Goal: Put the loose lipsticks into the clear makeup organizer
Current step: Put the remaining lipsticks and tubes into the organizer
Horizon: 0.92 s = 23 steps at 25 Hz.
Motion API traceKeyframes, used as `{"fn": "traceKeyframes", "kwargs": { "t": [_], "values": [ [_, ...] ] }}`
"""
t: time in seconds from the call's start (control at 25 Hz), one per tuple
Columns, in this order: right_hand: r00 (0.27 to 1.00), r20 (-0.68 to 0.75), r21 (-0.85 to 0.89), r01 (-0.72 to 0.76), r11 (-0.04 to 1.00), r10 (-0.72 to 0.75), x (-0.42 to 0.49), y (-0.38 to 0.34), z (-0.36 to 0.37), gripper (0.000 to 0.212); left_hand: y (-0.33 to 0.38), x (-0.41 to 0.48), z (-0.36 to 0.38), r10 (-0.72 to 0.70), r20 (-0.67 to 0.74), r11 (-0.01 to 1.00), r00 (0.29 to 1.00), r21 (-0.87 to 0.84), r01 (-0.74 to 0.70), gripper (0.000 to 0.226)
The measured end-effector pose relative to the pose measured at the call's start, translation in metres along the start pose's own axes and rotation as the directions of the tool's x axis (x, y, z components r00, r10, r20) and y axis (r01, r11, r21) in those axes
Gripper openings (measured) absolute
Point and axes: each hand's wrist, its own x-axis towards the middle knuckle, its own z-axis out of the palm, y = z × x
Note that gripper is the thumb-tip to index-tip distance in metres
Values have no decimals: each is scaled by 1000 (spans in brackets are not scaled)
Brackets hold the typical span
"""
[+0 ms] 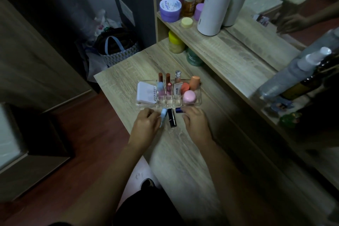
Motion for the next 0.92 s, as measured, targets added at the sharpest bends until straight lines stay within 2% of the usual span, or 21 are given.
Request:
{"fn": "traceKeyframes", "kwargs": {
  "t": [0.12, 0.28, 0.36, 0.48, 0.56, 0.6, 0.68, 0.76, 0.84, 0.92],
  "values": [
    [1000, 31, -198, 8, 980, -2, -1, 0, 3, 40, -1, -2, 12, -138, 166, 988, 976, -50, 148, 23],
    [999, 31, -363, -18, 932, 31, 1, 4, 2, 38, -5, -2, 16, -226, 198, 971, 954, -29, 236, 24],
    [998, 52, -359, -8, 933, 28, 2, 7, -2, 36, -6, -4, 17, -279, 203, 958, 939, -4, 285, 32],
    [998, 56, -246, 5, 969, 10, 0, 2, -5, 29, -4, -1, 18, -330, 220, 940, 918, -12, 341, 38],
    [997, -28, 4, -78, 997, 78, 0, -4, -11, 27, -3, 4, 17, -344, 243, 932, 907, -31, 362, 37],
    [984, -72, 186, -145, 972, 161, -1, -7, -15, 29, -2, 5, 16, -357, 258, 925, 898, -38, 378, 36],
    [944, -60, 544, -241, 803, 324, -3, -11, -23, 39, -3, 7, 11, -412, 291, 884, 863, -100, 456, 32],
    [929, 60, 785, -269, 558, 364, -5, -15, -25, 35, -3, 8, 5, -485, 316, 785, 815, -254, 566, 25],
    [921, 181, 901, -296, 317, 346, -6, -21, -24, 19, -3, 11, -1, -498, 316, 716, 808, -375, 589, 21],
    [889, 278, 930, -344, 128, 364, -7, -26, -22, 16, -3, 15, -8, -503, 281, 690, 818, -439, 575, 18]
  ]
}}
